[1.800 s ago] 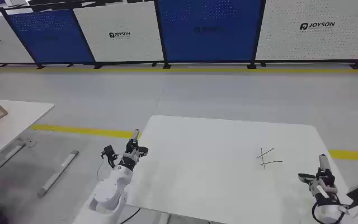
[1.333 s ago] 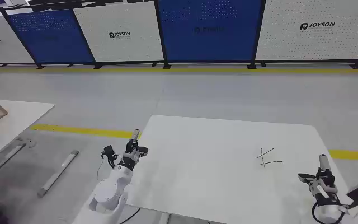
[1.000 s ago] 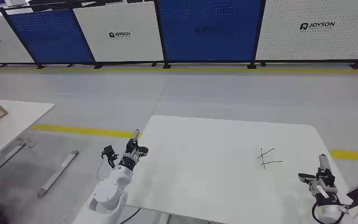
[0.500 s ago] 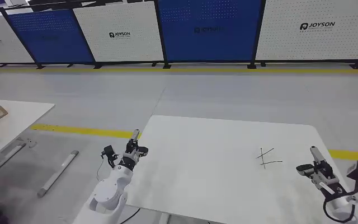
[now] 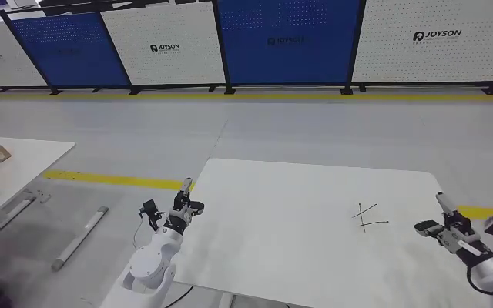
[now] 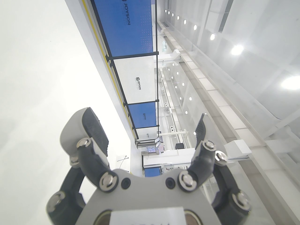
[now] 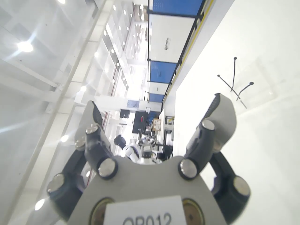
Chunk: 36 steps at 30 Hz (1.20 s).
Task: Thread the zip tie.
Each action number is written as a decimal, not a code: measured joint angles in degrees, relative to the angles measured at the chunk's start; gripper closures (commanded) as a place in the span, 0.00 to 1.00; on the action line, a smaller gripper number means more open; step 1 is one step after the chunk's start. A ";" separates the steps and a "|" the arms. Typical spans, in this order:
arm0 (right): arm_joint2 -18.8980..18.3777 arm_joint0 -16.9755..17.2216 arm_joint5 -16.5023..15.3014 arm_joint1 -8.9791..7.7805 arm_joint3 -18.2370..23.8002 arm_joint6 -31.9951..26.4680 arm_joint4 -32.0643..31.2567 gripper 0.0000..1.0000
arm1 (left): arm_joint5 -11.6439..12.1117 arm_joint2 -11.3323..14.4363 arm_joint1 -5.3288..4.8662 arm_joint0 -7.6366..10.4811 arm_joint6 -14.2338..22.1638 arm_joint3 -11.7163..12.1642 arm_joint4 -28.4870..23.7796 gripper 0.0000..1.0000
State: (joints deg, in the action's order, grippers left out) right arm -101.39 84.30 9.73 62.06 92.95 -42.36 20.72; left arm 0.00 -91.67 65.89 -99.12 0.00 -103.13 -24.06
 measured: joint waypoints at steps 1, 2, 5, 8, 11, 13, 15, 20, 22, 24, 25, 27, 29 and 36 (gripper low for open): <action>-0.07 -1.75 1.44 -0.32 -0.92 -3.33 -0.90 0.00 | 0.00 0.00 0.00 0.00 0.00 0.00 0.00 0.00; 0.07 -3.05 2.41 -0.57 -1.58 -5.42 -1.77 0.00 | 0.00 0.00 0.00 0.00 0.00 0.00 0.00 0.00; 1.88 -7.71 5.56 -1.32 -4.35 -10.48 -6.18 0.00 | 0.00 0.00 0.00 0.00 0.00 0.00 0.00 0.00; 5.55 -13.42 8.23 -1.68 -8.96 -12.21 -10.84 0.00 | 0.00 0.00 0.00 0.00 0.00 0.00 0.00 0.00; 9.61 -18.73 9.71 -1.56 -14.43 -10.88 -14.15 0.00 | 0.00 0.00 0.00 0.00 0.00 0.00 0.00 0.00; 11.76 -21.04 9.81 -1.45 -16.99 -10.27 -15.90 0.00 | 0.00 0.00 0.00 0.00 0.00 0.00 0.00 0.00; 11.92 -21.21 9.77 -1.46 -17.18 -10.22 -16.08 0.00 | 0.00 0.00 0.00 0.00 0.00 0.00 0.00 0.00; 11.80 -21.09 9.75 -1.46 -17.04 -10.26 -15.98 0.00 | 0.00 0.00 0.00 0.00 0.00 0.00 0.00 0.00; 11.81 -21.09 9.75 -1.46 -17.04 -10.26 -15.98 0.00 | 0.00 0.00 0.00 0.00 0.00 0.00 0.00 0.00; 11.81 -21.09 9.75 -1.46 -17.04 -10.26 -15.98 0.00 | 0.00 0.00 0.00 0.00 0.00 0.00 0.00 0.00; 11.81 -21.09 9.75 -1.46 -17.04 -10.26 -15.98 0.00 | 0.00 0.00 0.00 0.00 0.00 0.00 0.00 0.00; 11.81 -21.09 9.75 -1.46 -17.04 -10.26 -15.98 0.00 | 0.00 0.00 0.00 0.00 0.00 0.00 0.00 0.00; 11.81 -21.09 9.75 -1.46 -17.04 -10.26 -15.98 0.00 | 0.00 0.00 0.00 0.00 0.00 0.00 0.00 0.00; 12.82 -24.98 -3.30 -2.56 -23.03 -22.35 -18.27 0.00 | 0.00 0.00 0.00 0.00 0.00 0.00 0.00 0.00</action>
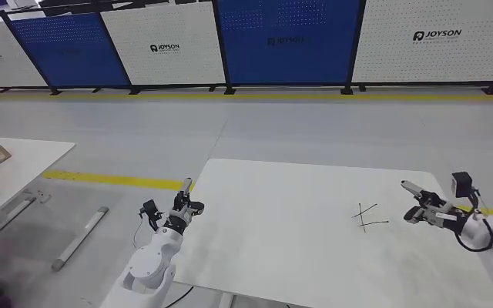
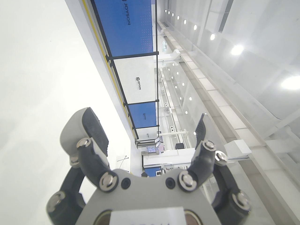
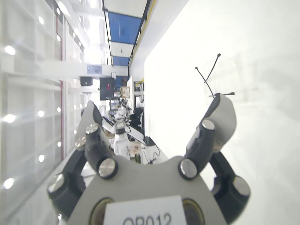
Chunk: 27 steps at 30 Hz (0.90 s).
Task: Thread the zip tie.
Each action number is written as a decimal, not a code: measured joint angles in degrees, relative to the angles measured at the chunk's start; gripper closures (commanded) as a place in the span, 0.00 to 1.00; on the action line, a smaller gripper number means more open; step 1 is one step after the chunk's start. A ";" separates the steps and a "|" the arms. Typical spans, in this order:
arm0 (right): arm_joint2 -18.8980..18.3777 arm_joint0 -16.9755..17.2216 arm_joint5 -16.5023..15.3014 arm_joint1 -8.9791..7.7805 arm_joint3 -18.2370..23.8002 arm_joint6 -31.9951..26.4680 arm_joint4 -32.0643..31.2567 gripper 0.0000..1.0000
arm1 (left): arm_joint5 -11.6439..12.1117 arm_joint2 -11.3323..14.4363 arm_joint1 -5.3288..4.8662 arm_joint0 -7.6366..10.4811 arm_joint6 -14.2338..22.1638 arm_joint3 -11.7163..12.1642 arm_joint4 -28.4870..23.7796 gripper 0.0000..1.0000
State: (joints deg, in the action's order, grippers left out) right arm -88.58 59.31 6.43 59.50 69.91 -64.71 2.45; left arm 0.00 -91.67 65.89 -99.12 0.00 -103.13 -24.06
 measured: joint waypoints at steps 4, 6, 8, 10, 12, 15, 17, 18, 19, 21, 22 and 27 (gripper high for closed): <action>2.34 -5.32 -5.63 -0.51 -6.02 -9.70 -1.36 0.00 | 0.00 0.00 0.00 0.00 0.00 0.00 0.00 0.00; 4.19 -8.20 -7.78 -0.44 -9.81 -12.80 -1.76 0.00 | 0.00 0.00 0.00 0.00 0.00 0.00 0.00 0.00; 6.18 -10.53 -8.60 -0.19 -13.24 -14.61 -2.11 0.00 | 0.00 0.00 0.00 0.00 0.00 0.00 0.00 0.00; 8.11 -12.90 -8.08 0.09 -16.97 -14.64 -2.81 0.00 | 0.00 0.00 0.00 0.00 0.00 0.00 0.00 0.00; 8.29 -13.14 -7.89 0.12 -17.46 -14.34 -2.88 0.00 | 0.00 0.00 0.00 0.00 0.00 0.00 0.00 0.00; 8.18 -12.98 -7.90 0.10 -16.99 -14.32 -2.84 0.00 | 0.00 0.00 0.00 0.00 0.00 0.00 0.00 0.00; 8.18 -12.97 -7.92 0.11 -16.99 -14.33 -2.83 0.00 | 0.00 0.00 0.00 0.00 0.00 0.00 0.00 0.00; 8.18 -12.97 -7.92 0.10 -16.99 -14.33 -2.83 0.00 | 0.00 0.00 0.00 0.00 0.00 0.00 0.00 0.00; 8.18 -12.97 -7.92 0.11 -16.99 -14.33 -2.83 0.00 | 0.00 0.00 0.00 0.00 0.00 0.00 0.00 0.00; 8.18 -12.97 -7.92 0.11 -16.99 -14.33 -2.83 0.00 | 0.00 0.00 0.00 0.00 0.00 0.00 0.00 0.00; 8.18 -12.98 -7.92 0.11 -16.99 -14.33 -2.83 0.00 | 0.00 0.00 0.00 0.00 0.00 0.00 0.00 0.00; 8.20 -12.89 -7.97 0.11 -16.94 -14.29 -2.75 0.00 | 0.00 0.00 0.00 0.00 0.00 0.00 0.00 0.00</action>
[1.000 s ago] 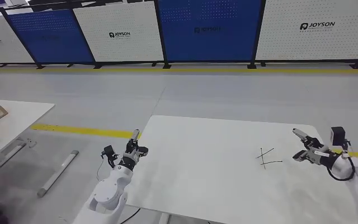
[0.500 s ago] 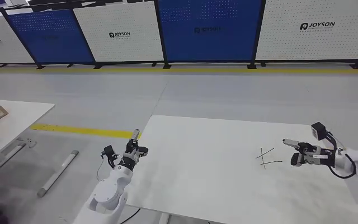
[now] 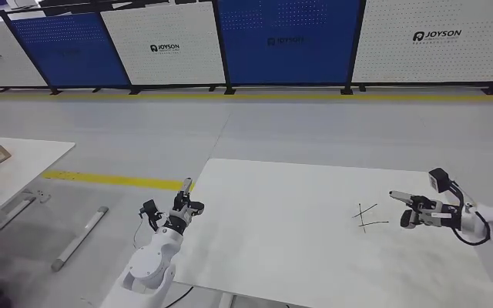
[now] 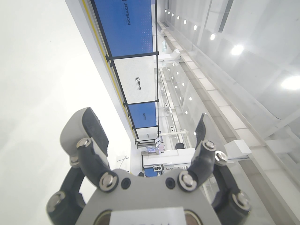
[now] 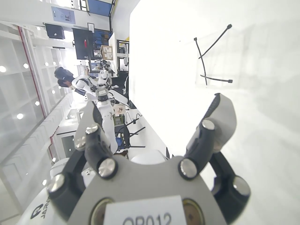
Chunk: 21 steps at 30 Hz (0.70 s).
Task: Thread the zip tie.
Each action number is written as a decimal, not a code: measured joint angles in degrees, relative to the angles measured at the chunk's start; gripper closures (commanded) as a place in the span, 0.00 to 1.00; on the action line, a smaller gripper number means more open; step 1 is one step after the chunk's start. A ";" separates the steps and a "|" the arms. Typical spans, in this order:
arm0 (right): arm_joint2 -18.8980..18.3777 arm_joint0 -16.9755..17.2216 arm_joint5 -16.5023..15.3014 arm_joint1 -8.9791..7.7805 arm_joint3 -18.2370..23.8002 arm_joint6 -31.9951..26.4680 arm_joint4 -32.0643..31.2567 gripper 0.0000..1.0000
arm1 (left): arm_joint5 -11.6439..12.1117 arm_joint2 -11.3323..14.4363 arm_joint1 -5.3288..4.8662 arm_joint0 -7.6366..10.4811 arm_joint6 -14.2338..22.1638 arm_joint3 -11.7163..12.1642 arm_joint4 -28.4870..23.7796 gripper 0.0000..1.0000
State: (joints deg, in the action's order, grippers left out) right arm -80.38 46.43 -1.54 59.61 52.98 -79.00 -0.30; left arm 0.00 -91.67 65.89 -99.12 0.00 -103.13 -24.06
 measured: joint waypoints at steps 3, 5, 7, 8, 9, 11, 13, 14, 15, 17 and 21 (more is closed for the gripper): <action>0.33 0.77 -0.21 -0.11 0.00 -0.62 1.61 0.00 | 0.00 0.00 0.00 0.00 0.00 0.00 0.00 0.00; 1.48 0.46 0.55 -0.28 -1.23 -0.68 2.43 0.00 | 0.00 0.00 0.00 0.00 0.00 0.00 0.00 0.00; 3.33 -0.52 1.14 -0.35 -2.97 -0.65 2.70 0.00 | 0.00 0.00 0.00 0.00 0.00 0.00 0.00 0.00; 4.16 -1.03 1.28 -0.33 -3.83 -0.64 2.64 0.00 | 0.00 0.00 0.00 0.00 0.00 0.00 0.00 0.00; 4.93 -1.59 1.37 -0.27 -4.71 -0.53 2.25 0.00 | 0.00 0.00 0.00 0.00 0.00 0.00 0.00 0.00; 6.29 -3.07 1.61 0.05 -6.90 0.32 1.68 0.00 | 0.00 0.00 0.00 0.00 0.00 0.00 0.00 0.00; 7.26 -4.34 1.50 0.44 -9.33 1.36 2.04 0.00 | 0.00 0.00 0.00 0.00 0.00 0.00 0.00 0.00; 7.59 -4.83 1.44 0.58 -10.34 1.79 2.23 0.00 | 0.00 0.00 0.00 0.00 0.00 0.00 0.00 0.00; 7.95 -5.29 1.36 0.71 -11.29 2.07 2.27 0.00 | 0.00 0.00 0.00 0.00 0.00 0.00 0.00 0.00; 9.11 -6.39 1.48 1.00 -13.17 2.23 1.61 0.00 | 0.00 0.00 0.00 0.00 0.00 0.00 0.00 0.00; 12.41 -9.42 4.34 2.05 -16.51 3.70 -1.04 0.00 | 0.00 0.00 0.00 0.00 0.00 0.00 0.00 0.00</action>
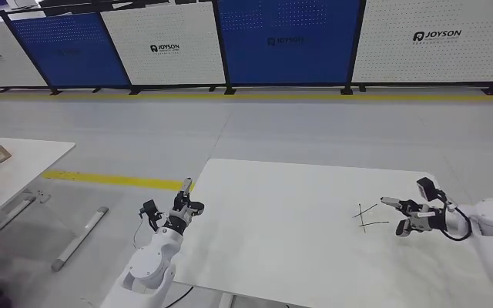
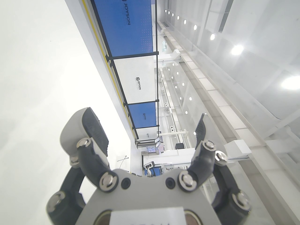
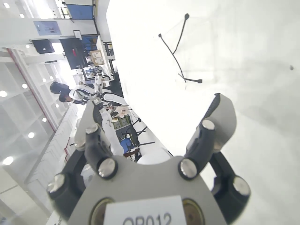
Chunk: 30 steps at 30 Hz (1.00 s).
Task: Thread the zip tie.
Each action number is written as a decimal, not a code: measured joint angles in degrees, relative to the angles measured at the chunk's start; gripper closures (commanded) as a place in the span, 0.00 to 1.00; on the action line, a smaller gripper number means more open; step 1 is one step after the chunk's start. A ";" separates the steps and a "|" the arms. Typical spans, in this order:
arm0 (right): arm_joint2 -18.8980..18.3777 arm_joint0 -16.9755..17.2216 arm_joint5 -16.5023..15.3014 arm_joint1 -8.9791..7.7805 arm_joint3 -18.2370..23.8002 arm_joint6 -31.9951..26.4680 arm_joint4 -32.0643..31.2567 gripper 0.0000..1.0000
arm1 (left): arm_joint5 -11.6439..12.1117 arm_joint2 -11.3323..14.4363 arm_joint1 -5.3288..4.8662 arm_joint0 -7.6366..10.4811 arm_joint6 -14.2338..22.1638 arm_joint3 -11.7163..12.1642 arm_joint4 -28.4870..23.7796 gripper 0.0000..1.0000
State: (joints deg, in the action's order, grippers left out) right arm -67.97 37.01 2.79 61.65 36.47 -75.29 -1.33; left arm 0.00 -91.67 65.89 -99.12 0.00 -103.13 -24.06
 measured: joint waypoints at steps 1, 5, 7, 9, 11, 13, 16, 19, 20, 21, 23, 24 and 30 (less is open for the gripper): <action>0.34 -0.46 0.09 0.19 -0.60 0.38 0.16 0.00 | 0.00 0.00 0.00 0.00 0.00 0.00 0.00 0.00; 0.32 -0.48 -0.06 0.20 -0.65 0.33 0.33 0.00 | 0.00 0.00 0.00 0.00 0.00 0.00 0.00 0.00; 0.31 -0.47 -0.06 0.19 -0.64 0.32 0.33 0.00 | 0.00 0.00 0.00 0.00 0.00 0.00 0.00 0.00; 0.31 -0.47 -0.06 0.19 -0.64 0.32 0.32 0.00 | 0.00 0.00 0.00 0.00 0.00 0.00 0.00 0.00; 0.31 -0.47 -0.06 0.19 -0.64 0.32 0.32 0.00 | 0.00 0.00 0.00 0.00 0.00 0.00 0.00 0.00; 0.56 -0.27 -0.33 0.20 -0.09 1.30 -0.43 0.00 | 0.00 0.00 0.00 0.00 0.00 0.00 0.00 0.00; 1.19 0.05 -0.97 0.22 0.82 4.69 -1.97 0.00 | 0.00 0.00 0.00 0.00 0.00 0.00 0.00 0.00; 1.71 -0.80 -1.54 0.19 0.18 4.21 -2.84 0.00 | 0.00 0.00 0.00 0.00 0.00 0.00 0.00 0.00; 1.98 -1.16 -1.60 0.22 -0.09 4.26 -3.34 0.00 | 0.00 0.00 0.00 0.00 0.00 0.00 0.00 0.00; 2.31 -1.51 -1.69 0.28 -0.30 4.30 -3.82 0.00 | 0.00 0.00 0.00 0.00 0.00 0.00 0.00 0.00; 3.45 -2.32 -1.45 0.47 -0.70 3.86 -5.43 0.00 | 0.00 0.00 0.00 0.00 0.00 0.00 0.00 0.00; 3.94 -2.64 -0.94 0.56 -0.87 3.77 -6.15 0.00 | 0.00 0.00 0.00 0.00 0.00 0.00 0.00 0.00; 4.24 -2.84 -0.44 0.62 -0.99 3.79 -6.57 0.00 | 0.00 0.00 0.00 0.00 0.00 0.00 0.00 0.00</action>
State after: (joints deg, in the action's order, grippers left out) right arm -63.73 34.17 2.35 62.28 35.48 -71.51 -7.91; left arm 0.00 -91.67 65.89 -99.12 0.00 -103.13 -24.06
